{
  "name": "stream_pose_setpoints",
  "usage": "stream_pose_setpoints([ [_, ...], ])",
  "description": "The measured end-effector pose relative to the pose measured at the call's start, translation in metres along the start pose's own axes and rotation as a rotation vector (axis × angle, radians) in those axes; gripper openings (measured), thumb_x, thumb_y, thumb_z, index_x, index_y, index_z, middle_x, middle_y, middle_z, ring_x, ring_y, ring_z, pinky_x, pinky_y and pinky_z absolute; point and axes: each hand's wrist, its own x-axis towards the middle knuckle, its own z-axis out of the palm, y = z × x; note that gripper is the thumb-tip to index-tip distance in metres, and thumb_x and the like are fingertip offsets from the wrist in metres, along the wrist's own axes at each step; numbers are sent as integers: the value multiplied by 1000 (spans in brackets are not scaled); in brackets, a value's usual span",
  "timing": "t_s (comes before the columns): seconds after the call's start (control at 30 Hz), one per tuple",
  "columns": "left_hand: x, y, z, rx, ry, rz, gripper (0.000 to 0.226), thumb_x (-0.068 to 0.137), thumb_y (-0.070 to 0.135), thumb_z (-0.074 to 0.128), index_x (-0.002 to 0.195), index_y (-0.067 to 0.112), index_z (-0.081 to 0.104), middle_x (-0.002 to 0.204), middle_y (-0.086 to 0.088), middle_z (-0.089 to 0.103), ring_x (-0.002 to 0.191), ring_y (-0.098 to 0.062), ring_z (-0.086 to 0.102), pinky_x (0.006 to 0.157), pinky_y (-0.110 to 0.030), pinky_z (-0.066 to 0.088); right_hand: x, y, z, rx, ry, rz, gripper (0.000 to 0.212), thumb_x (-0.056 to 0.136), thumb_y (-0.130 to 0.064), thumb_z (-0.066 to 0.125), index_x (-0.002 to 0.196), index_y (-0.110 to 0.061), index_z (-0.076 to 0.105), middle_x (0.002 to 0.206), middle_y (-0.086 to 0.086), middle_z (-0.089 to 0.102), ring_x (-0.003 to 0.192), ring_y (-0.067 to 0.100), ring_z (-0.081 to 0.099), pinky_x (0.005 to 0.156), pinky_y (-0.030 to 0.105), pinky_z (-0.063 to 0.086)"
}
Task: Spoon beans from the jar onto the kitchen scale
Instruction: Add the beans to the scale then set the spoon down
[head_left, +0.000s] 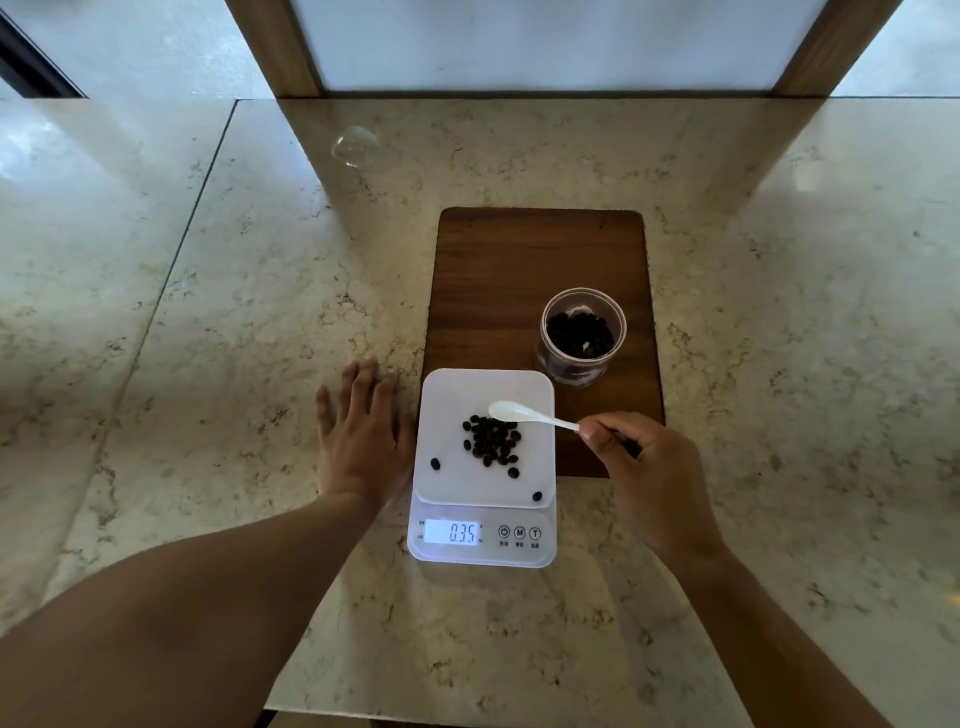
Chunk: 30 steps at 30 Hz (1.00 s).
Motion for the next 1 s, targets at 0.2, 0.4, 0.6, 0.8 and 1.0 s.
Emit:
stream_pose_setpoints([
  [0.2,0,-2,1,-4,7,1,55,94,44,25,140,17,40,157,-9,31,149,-25,13,119,-54,3,-3,1,-2,11,105,23,12,92,-26,63,89,-27,74,66,-16,66,65,3,60,53,9,41],
  [0.4,0,-3,3,1,7,5,54,93,44,27,140,18,39,156,-9,31,149,-25,14,119,-53,2,-34,26,-5,-39,139,87,14,96,-32,54,89,-30,66,57,-5,59,49,15,54,42,27,40],
  [0.6,0,-3,1,3,6,10,55,94,45,26,139,17,40,156,-9,30,149,-24,12,119,-53,2,-55,36,6,-160,188,134,24,97,-38,47,97,-18,61,58,-4,62,50,12,59,47,34,49],
  [0.8,0,-1,-2,-7,-1,7,58,93,45,26,140,15,41,156,-10,30,149,-26,13,119,-54,2,-60,37,16,-277,154,170,33,97,-40,42,106,-13,59,67,2,67,56,21,60,52,35,48],
  [1.0,0,-2,-1,-5,1,8,58,92,45,27,140,14,41,156,-12,31,148,-27,15,118,-56,5,-60,34,21,-410,167,274,19,99,-32,47,107,-15,52,70,0,65,56,19,60,51,32,50],
])
